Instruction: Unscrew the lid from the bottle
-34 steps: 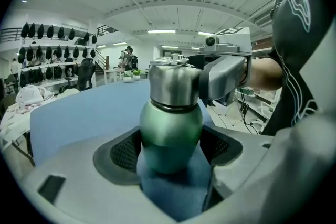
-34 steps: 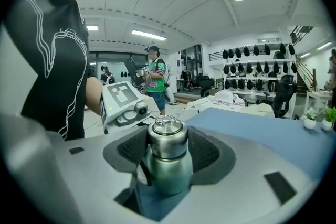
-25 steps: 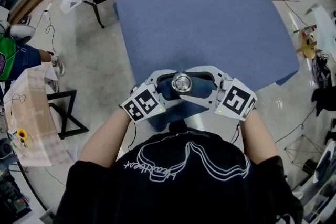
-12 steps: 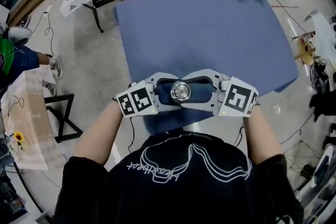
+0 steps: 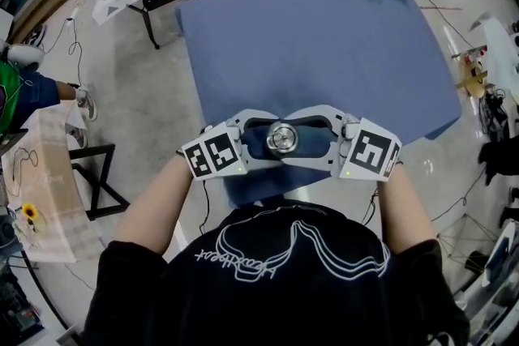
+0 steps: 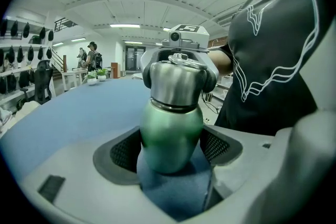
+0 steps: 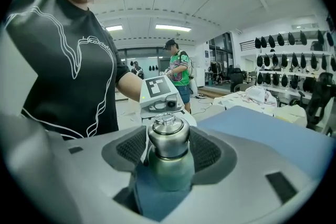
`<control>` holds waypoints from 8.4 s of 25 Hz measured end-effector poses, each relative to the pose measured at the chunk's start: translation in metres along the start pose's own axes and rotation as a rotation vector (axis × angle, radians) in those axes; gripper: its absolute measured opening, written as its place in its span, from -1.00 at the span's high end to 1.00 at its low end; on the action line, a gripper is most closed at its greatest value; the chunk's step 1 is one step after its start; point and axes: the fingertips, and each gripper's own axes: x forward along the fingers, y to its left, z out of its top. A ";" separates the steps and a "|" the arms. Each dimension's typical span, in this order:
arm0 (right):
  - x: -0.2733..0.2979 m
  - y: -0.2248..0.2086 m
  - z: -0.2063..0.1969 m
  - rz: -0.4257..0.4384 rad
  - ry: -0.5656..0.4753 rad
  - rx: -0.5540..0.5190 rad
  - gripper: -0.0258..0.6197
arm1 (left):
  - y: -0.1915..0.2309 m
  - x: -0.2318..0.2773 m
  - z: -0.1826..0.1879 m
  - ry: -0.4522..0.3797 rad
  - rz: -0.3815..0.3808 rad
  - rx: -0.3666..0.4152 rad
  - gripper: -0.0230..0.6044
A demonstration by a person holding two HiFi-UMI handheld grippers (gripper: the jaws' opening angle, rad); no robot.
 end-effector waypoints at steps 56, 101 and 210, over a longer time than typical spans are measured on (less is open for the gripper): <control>-0.002 0.001 -0.001 -0.322 -0.092 0.038 0.15 | 0.000 -0.002 0.001 -0.080 0.329 -0.178 -0.20; -0.010 0.010 0.011 -0.468 -0.171 0.110 -0.06 | -0.010 -0.005 0.000 -0.078 0.354 -0.209 -0.20; -0.087 0.163 0.081 -0.580 -0.454 0.174 0.18 | -0.177 -0.157 0.116 -0.545 0.725 -0.357 0.91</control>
